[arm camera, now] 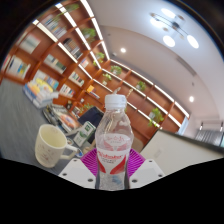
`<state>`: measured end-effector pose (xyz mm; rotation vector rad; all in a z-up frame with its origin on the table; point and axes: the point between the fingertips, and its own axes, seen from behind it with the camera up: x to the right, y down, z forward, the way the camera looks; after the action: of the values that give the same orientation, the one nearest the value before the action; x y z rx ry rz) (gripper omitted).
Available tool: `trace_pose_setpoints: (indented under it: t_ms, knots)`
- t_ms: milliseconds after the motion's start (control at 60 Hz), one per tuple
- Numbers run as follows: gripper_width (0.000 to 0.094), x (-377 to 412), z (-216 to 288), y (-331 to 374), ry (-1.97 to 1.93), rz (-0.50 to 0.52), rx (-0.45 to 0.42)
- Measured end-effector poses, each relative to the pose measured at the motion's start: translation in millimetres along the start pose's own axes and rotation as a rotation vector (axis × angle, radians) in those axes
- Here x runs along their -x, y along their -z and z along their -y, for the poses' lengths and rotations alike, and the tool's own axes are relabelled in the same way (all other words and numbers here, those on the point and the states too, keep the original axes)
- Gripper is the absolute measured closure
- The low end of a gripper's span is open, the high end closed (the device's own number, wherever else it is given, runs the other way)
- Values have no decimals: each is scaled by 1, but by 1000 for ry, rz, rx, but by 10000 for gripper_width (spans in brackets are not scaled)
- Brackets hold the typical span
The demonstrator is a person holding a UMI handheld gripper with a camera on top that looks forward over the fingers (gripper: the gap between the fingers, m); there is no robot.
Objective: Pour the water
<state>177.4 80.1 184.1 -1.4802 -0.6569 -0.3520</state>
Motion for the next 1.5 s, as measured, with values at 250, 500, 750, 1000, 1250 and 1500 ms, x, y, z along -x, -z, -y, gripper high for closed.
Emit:
trace_pose_setpoints:
  t_ms: [250, 500, 750, 1000, 1250, 1500]
  knots:
    - [575, 9, -54, -8, -616, 129, 62]
    - [576, 40, -70, -11, -621, 137, 41]
    - [415, 37, -72, -11, -614, 120, 48]
    - [174, 28, -78, 24, -585, 48, 113]
    - [153, 1, -73, 95, -672, -107, 156]
    - [150, -17, -53, 132, -700, -166, 140]
